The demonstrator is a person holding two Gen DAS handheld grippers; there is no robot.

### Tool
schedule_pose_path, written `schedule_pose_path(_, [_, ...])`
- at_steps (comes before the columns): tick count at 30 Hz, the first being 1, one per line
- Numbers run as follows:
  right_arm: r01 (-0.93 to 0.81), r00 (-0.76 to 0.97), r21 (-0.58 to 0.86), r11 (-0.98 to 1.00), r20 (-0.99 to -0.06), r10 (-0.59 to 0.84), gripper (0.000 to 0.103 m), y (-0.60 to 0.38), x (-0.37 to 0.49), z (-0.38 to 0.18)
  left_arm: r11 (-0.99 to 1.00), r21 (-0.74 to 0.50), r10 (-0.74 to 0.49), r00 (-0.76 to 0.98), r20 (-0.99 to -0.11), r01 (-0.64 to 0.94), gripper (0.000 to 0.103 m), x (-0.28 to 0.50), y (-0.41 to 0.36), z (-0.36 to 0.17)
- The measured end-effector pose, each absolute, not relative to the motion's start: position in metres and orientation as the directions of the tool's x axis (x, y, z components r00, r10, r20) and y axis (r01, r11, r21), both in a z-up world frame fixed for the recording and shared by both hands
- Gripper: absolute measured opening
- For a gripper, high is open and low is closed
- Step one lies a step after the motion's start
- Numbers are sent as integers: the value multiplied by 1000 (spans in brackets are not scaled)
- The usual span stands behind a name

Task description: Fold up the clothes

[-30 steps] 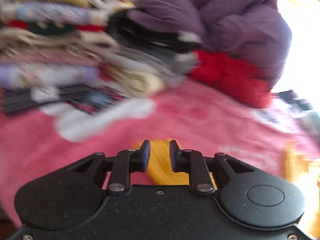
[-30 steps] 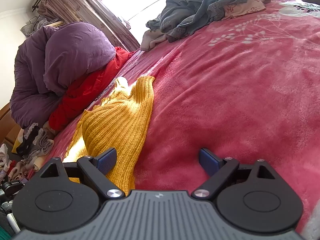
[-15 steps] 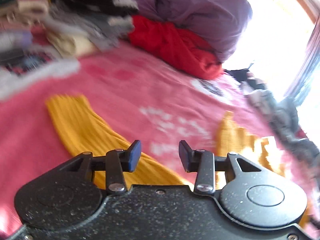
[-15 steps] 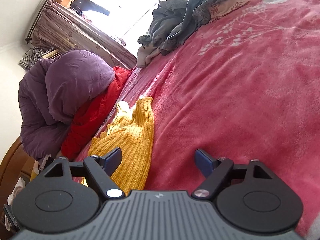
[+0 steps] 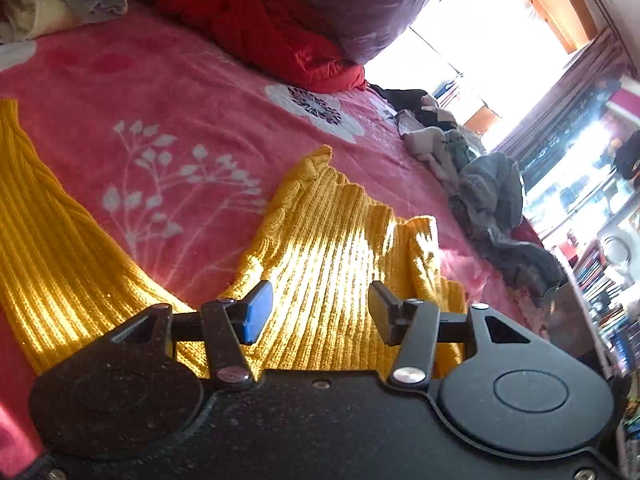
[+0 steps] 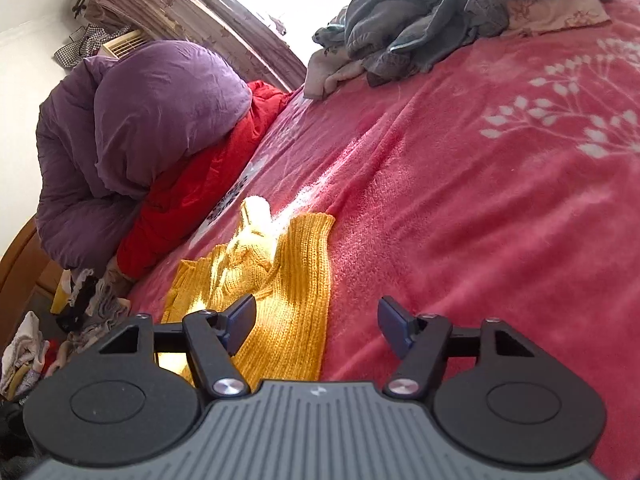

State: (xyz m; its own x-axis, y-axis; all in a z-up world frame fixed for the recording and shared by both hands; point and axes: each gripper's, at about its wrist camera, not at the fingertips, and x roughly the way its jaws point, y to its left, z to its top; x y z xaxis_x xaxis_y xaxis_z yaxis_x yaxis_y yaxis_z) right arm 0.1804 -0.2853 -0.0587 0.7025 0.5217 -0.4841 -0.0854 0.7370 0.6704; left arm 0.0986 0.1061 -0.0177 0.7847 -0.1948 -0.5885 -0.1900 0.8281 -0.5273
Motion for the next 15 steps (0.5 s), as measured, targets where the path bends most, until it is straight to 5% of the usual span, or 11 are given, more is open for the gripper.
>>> schedule_pose_path(4, [-87, 679, 682, 726, -493, 545, 68, -281, 201, -61, 899, -413, -161, 766, -622, -147, 52, 104, 93, -19])
schedule_pose_path(11, [-106, 651, 683, 723, -502, 569, 57, -273, 231, -64, 878, -462, -212, 762, -613, -128, 54, 107, 105, -25])
schedule_pose_path(13, [-111, 643, 683, 722, -504, 576, 47, -271, 240, -65, 877, -464, -213, 762, -612, -127, 54, 108, 105, -26])
schedule_pose_path(15, [-116, 635, 684, 721, -507, 583, 22, -268, 248, -66, 875, -467, -215, 762, -610, -127, 54, 108, 105, -28])
